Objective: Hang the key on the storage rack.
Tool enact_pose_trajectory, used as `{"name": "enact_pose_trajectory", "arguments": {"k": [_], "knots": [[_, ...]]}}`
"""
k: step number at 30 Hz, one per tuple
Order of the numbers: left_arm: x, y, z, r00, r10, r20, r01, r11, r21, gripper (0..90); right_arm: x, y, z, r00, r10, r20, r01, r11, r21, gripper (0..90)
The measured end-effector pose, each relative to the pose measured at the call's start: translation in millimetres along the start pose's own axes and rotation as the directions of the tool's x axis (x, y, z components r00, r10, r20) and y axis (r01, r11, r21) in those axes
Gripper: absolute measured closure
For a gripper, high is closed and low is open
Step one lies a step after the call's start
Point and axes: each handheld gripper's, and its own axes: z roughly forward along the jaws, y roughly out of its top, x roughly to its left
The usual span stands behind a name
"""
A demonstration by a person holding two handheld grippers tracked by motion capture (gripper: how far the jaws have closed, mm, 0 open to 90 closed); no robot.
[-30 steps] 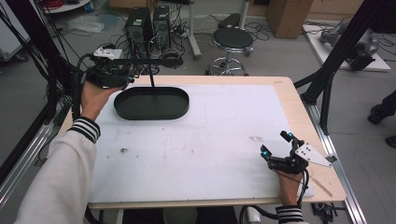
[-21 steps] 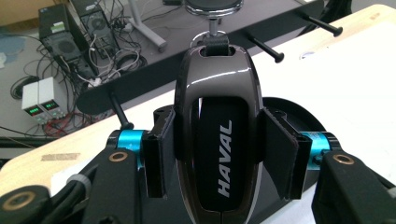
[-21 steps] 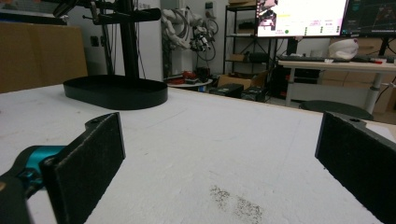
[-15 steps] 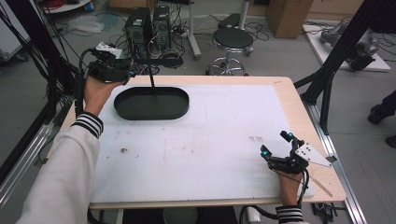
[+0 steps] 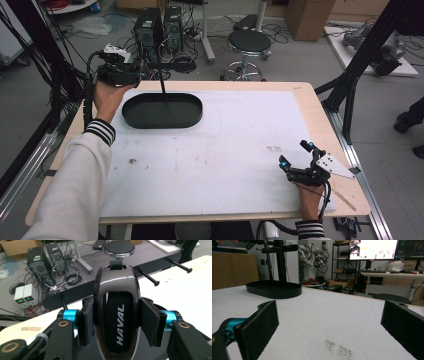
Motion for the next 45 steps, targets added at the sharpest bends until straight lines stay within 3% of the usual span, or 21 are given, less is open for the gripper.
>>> {"name": "enact_pose_trajectory", "arguments": {"k": [10,22,29,45], "knots": [[-0.8,-0.8,5.1,0.9995,-0.011,-0.029,0.011,0.9999,-0.013,48.7,-0.1,0.0,0.1,1.0,-0.003,0.0,0.003,1.0,-0.002,0.4],[-6.7,-4.0,12.8,0.9985,-0.002,-0.055,0.005,0.999,0.044,48.6,0.1,0.0,-0.3,1.0,0.002,-0.003,-0.002,1.0,0.005,0.4],[-4.9,-20.8,17.7,0.9975,-0.029,-0.064,0.034,0.9966,0.074,48.6,0.3,0.0,-0.3,1.0,0.003,-0.003,-0.003,1.0,0.005,0.4],[-3.2,-42.1,21.7,0.9967,-0.028,-0.076,0.037,0.9927,0.115,48.6,0.5,0.0,-0.2,1.0,0.002,-0.003,-0.002,1.0,0.005,0.4]]}}
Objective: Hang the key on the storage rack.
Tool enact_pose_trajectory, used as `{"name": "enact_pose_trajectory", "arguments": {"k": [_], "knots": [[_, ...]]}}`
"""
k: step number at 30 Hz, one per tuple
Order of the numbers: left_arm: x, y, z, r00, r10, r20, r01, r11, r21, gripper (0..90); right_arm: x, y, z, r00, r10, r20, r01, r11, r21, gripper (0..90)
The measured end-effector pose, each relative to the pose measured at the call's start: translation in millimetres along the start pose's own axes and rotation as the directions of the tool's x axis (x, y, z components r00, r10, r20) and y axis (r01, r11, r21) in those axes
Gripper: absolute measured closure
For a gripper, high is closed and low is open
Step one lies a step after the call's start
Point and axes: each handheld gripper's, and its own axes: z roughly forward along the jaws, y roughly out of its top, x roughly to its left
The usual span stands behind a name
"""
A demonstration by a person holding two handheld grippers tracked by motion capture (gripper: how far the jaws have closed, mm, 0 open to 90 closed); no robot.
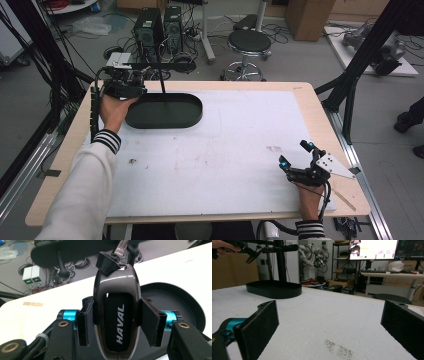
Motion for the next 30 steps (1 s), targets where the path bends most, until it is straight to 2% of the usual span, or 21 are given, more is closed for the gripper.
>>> {"name": "enact_pose_trajectory", "arguments": {"k": [5,9,15,20,23,24,25,26,27,29,30], "knots": [[-2.6,-6.6,7.3,0.9999,0.009,-0.011,-0.009,0.9995,0.03,48.6,0.3,-0.1,0.0,1.0,0.004,0.0,-0.004,1.0,0.0,0.4],[-4.7,-9.1,12.6,0.9986,0.046,-0.026,-0.044,0.9968,0.067,48.7,0.0,-0.1,0.0,1.0,0.005,0.0,-0.005,1.0,0.0,0.4],[-6.7,-10.6,16.2,0.9966,0.076,-0.031,-0.074,0.9947,0.071,48.5,-0.7,-0.1,0.3,1.0,-0.005,0.002,0.005,1.0,-0.007,0.4],[-1.3,-13.7,19.2,0.997,0.076,0.014,-0.077,0.9951,0.063,48.3,0.0,-0.1,0.0,1.0,0.005,0.001,-0.005,1.0,0.0,0.4],[-0.8,-16.8,21.9,0.9928,0.114,0.039,-0.116,0.9914,0.061,47.2,-0.1,-0.1,0.1,1.0,0.007,-0.002,-0.007,1.0,-0.001,0.4],[-0.6,-17.5,22.5,0.9919,0.117,0.049,-0.12,0.9918,0.045,42.5,-0.5,-0.1,0.3,1.0,0.002,-0.001,-0.002,1.0,-0.005,0.4],[-0.2,-17.7,23.0,0.9924,0.105,0.065,-0.108,0.9935,0.037,34.7,-0.5,-0.2,0.3,1.0,0.002,-0.001,-0.002,1.0,-0.005,0.4],[1.1,-18.2,24.1,0.9909,0.09,0.1,-0.093,0.9951,0.033,31.2,-0.5,-0.1,0.3,1.0,0.001,-0.001,-0.001,1.0,-0.004,0.4],[1.8,-18.5,24.6,0.991,0.076,0.11,-0.08,0.9962,0.034,24.4,-0.4,-0.1,0.3,1.0,0.003,-0.001,-0.003,1.0,-0.005,0.4],[1.7,-20.1,23.9,0.9934,0.07,0.09,-0.073,0.9971,0.024,10.8,0.0,-0.1,0.0,1.0,0.006,-0.002,-0.006,1.0,0.0,0.4],[2.5,-22.0,21.8,0.992,0.073,0.104,-0.072,0.9974,-0.009,3.6,-0.4,-0.1,0.2,1.0,0.001,0.0,-0.001,1.0,-0.003,0.4]]}}
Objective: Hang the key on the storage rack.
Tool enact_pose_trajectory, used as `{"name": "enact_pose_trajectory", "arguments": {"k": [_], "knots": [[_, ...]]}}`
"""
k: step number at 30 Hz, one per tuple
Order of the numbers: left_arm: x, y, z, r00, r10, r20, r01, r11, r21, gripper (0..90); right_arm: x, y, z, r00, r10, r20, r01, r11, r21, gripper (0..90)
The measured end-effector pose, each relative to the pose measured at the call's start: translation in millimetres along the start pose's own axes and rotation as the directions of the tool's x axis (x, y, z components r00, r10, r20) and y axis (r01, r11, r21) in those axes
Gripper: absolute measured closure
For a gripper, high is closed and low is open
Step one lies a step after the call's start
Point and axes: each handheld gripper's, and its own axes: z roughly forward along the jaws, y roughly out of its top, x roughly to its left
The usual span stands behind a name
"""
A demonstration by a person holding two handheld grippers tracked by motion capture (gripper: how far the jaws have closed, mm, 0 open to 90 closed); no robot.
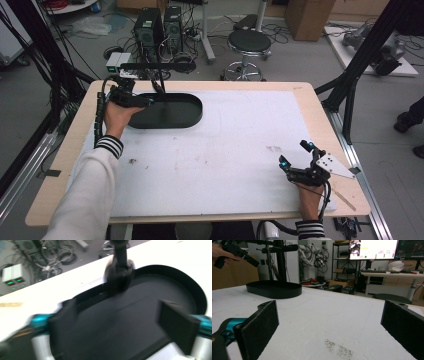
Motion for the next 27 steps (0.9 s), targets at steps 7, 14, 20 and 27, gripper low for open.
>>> {"name": "enact_pose_trajectory", "arguments": {"k": [7,14,20,27], "knots": [[-1.4,-21.8,-34.4,0.9888,0.028,0.146,0.004,0.9767,-0.215,1.7,0.5,0.0,-0.2,1.0,0.003,-0.001,-0.003,1.0,0.002,0.4],[-8.4,-60.3,-71.5,0.9737,0.07,0.217,0.003,0.948,-0.318,1.7,1.1,-0.1,-0.1,1.0,0.005,-0.004,-0.005,1.0,0.002,0.4],[-19.9,-99.4,-102.7,0.964,0.112,0.241,-0.001,0.9093,-0.416,1.7,0.8,0.0,0.2,0.9999,-0.013,-0.001,0.013,1.0,0.001,0.4],[-24.5,-142.4,-116.7,0.9571,0.092,0.275,0.047,0.8867,-0.46,1.7,1.2,0.0,0.3,1.0,-0.009,0.001,0.009,1.0,-0.001,0.4]]}}
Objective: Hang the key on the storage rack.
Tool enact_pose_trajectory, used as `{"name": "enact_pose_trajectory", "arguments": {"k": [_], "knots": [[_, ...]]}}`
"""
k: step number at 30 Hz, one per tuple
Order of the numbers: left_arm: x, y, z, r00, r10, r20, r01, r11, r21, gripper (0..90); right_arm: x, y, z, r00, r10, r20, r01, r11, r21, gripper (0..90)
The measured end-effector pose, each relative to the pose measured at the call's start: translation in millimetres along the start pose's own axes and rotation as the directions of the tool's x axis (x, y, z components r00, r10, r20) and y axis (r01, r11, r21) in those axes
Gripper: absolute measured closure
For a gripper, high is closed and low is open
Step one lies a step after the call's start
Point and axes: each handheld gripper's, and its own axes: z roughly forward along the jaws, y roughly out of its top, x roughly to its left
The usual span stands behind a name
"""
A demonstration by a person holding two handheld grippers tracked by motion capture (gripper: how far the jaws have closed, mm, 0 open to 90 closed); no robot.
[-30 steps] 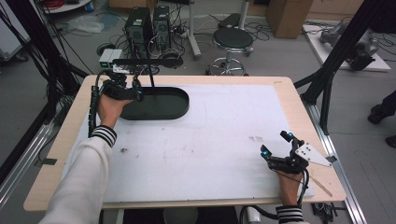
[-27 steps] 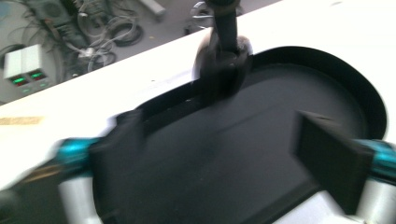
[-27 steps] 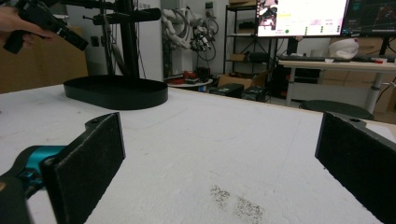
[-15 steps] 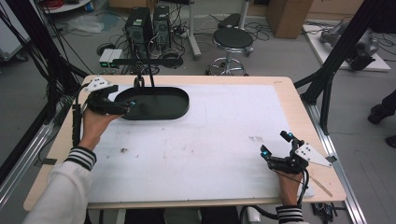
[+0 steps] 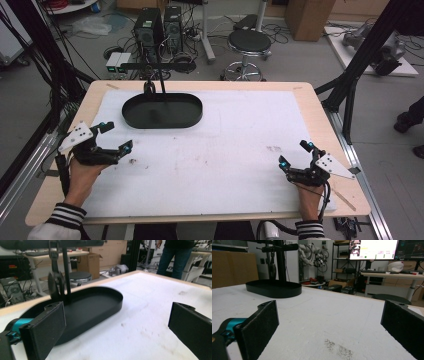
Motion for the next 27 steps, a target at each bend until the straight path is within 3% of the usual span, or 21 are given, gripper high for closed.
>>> {"name": "enact_pose_trajectory", "arguments": {"k": [5,9,18,20,23,27], "knots": [[-7.0,-30.3,-11.9,0.9995,-0.028,-0.014,0.027,0.9992,-0.029,1.7,-0.1,0.1,-0.2,0.9999,-0.01,0.003,0.01,1.0,0.003,0.4],[-13.0,-44.1,-17.9,0.9996,-0.022,-0.018,0.021,0.9976,-0.067,1.7,-0.1,0.0,-0.1,1.0,-0.009,0.002,0.009,1.0,0.001,0.5],[-20.7,-60.9,-27.0,0.9994,-0.01,-0.034,0.007,0.995,-0.1,1.7,-0.1,0.0,-0.1,0.9999,-0.01,0.004,0.01,1.0,0.002,0.4],[-21.8,-62.7,-30.6,0.999,-0.004,-0.044,-0.002,0.9899,-0.141,1.7,0.3,-0.1,-0.4,1.0,-0.004,0.001,0.004,1.0,0.003,0.4],[-25.1,-63.3,-30.8,0.9977,0.023,-0.064,-0.032,0.9887,-0.147,1.7,0.4,-0.1,-0.3,1.0,-0.005,0.003,0.005,1.0,0.002,0.5],[-23.1,-63.5,-31.7,0.9974,-0.002,-0.072,-0.009,0.9883,-0.152,1.7,1.1,-0.2,-0.3,1.0,-0.003,-0.002,0.003,1.0,0.004,0.5]]}}
